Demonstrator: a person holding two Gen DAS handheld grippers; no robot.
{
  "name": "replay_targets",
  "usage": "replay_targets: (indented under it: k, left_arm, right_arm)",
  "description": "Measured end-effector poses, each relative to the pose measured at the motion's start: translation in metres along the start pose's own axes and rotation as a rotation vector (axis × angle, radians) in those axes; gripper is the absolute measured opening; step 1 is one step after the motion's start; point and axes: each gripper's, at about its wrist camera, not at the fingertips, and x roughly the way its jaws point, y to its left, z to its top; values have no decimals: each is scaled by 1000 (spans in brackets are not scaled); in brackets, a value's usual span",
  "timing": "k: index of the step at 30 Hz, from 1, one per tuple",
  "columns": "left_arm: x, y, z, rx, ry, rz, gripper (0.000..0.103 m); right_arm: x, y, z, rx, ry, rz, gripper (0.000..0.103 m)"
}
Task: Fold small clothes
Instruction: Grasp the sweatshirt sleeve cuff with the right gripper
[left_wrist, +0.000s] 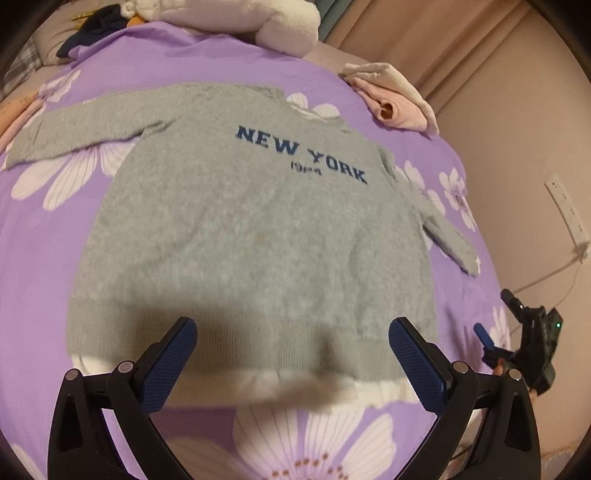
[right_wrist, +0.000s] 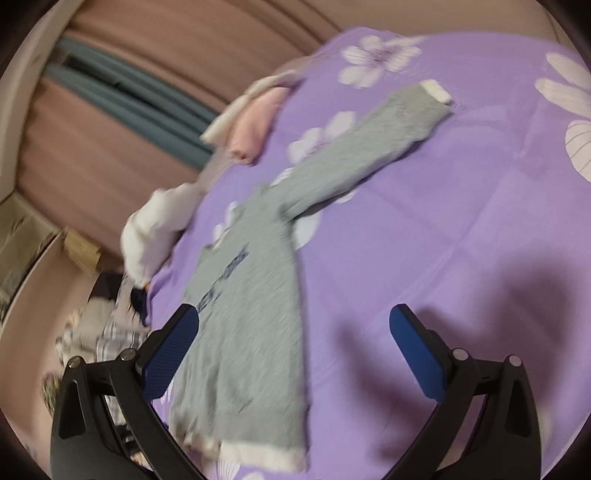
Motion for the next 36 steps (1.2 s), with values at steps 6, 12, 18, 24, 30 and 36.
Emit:
replay_targets:
  k: [6,12,18,24,30,36]
  left_arm:
    - [19,-2,27,0,-17,32,102]
    - [40,-12,49,10,-24,65,102]
    - [54,-21,66,22,-40,71,102]
    - [59,-12,76,0,-38,73,102]
    - [46,18,83,-33,-57,112,102]
    - [30,62,86,-124,-83,115,102]
  right_arm:
    - [24,-26,51,65,-56,-50,102]
    - [68,-53,100,165,-65,-85,94]
    - [89,-70,127,268,-130,-90,84]
    - [98,-74,139,271,-133,-196,19]
    - [84,-35,152,126,-185,-237,10]
    - [97,81,159,-239,-200,-338,10]
